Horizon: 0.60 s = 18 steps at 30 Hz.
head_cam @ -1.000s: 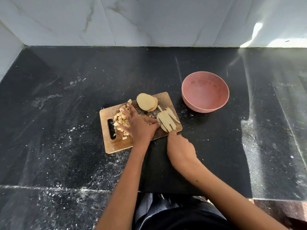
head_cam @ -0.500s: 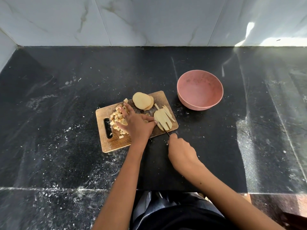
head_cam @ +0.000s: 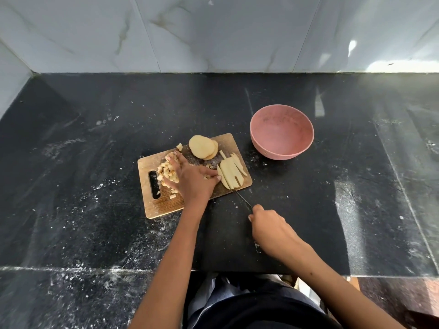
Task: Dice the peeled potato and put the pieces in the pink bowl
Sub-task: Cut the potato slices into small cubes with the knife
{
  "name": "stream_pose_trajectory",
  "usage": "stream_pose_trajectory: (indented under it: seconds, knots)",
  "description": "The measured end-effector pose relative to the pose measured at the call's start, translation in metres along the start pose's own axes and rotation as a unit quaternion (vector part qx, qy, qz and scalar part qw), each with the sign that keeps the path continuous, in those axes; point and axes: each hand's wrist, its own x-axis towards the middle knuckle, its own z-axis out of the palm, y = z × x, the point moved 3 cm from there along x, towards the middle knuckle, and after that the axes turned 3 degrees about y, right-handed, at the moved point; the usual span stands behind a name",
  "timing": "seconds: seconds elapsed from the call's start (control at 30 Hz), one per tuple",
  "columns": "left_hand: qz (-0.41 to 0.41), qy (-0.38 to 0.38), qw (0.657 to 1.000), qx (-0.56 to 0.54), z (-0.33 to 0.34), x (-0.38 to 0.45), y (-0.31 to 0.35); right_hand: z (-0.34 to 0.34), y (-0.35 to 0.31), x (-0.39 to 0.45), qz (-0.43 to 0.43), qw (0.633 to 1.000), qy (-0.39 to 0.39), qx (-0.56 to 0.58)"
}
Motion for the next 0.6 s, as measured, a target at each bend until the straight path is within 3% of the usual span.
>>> stream_pose_trajectory:
  seconds: [0.17,0.3,0.5,0.6]
  knots:
    - [0.06,0.033,0.998,0.003,0.0,-0.007,-0.003,-0.012,0.006,-0.004,-0.04,0.998,0.024,0.031]
    - [0.209,0.034,0.975,0.066,-0.004,-0.009,-0.002,-0.033,0.016,0.001,-0.056,0.995,0.07,0.052]
    - [0.427,-0.089,0.874,0.213,-0.011,0.006,0.015,-0.038,0.032,0.012,-0.037,0.993,0.071,0.082]
    - [0.481,-0.196,0.808,0.277,-0.006,0.018,0.031,-0.039,0.032,0.016,-0.039,0.992,0.072,0.098]
